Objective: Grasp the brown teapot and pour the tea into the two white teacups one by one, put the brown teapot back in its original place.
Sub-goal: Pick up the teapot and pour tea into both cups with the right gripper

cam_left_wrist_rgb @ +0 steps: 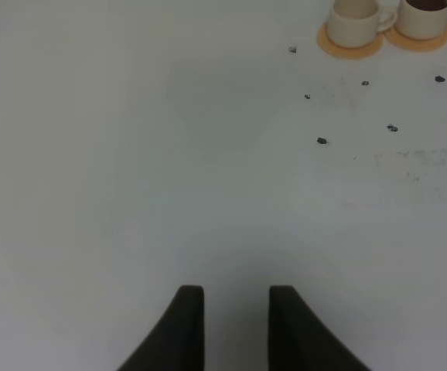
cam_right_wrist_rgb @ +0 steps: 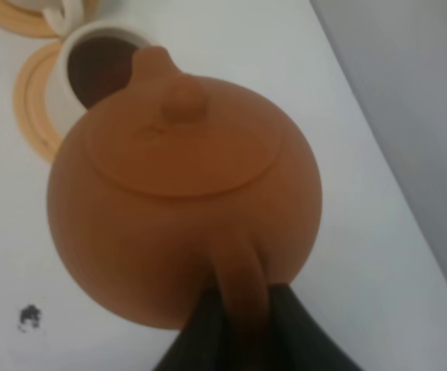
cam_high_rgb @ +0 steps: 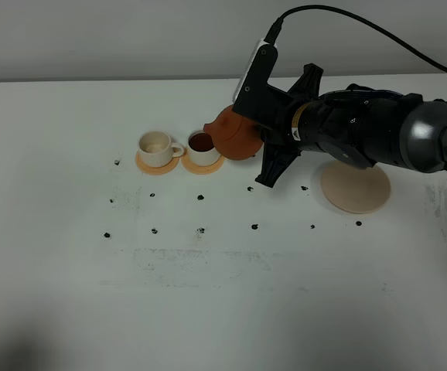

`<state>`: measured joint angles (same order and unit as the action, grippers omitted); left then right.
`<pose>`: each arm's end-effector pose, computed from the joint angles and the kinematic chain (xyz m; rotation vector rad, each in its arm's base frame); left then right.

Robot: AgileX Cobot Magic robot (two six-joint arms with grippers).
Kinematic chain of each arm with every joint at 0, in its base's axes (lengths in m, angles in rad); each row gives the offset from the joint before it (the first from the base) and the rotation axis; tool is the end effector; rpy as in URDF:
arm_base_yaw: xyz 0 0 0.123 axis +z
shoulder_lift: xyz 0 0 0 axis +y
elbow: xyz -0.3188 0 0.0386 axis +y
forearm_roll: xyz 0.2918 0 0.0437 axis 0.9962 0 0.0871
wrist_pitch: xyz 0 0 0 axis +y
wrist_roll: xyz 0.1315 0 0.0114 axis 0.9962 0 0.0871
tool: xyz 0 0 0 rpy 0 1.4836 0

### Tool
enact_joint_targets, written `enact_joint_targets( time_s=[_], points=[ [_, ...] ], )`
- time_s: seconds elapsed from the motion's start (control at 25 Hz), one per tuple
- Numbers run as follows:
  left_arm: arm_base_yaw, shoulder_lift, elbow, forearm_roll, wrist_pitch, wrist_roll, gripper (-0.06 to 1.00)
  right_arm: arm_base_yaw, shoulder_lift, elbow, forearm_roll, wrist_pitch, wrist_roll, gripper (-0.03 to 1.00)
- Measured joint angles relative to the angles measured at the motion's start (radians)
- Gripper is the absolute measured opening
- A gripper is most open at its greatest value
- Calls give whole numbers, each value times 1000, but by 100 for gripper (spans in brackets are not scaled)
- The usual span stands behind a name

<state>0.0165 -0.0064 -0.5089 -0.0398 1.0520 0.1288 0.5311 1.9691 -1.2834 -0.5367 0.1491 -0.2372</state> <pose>0.0322 -0.0040 0.2840 0.1153 2.0167 0.0448 0.4457 0.2501 0.1634 -1.3630 1.8577 -0.2097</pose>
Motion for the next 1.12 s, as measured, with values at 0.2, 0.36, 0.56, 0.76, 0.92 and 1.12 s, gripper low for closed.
enact_joint_targets(
  time_s=[0.2,0.36,0.56,0.76,0.92,1.12],
  points=[
    [0,0,0,0,0,0,22,-3,25,-2,55,1,-3,9],
    [0,0,0,0,0,0,22,-4,25,-2,114,1,-3,9],
    [0,0,0,0,0,0,22,-7,-2,-2,199,5,-2,9],
    [0,0,0,0,0,0,22,-27,-67,67,295,-65,1,9],
    [0,0,0,0,0,0,22,-52,-122,181,366,-201,2,9],
    [0,0,0,0,0,0,22,-63,-155,320,451,-371,3,9]
  ],
)
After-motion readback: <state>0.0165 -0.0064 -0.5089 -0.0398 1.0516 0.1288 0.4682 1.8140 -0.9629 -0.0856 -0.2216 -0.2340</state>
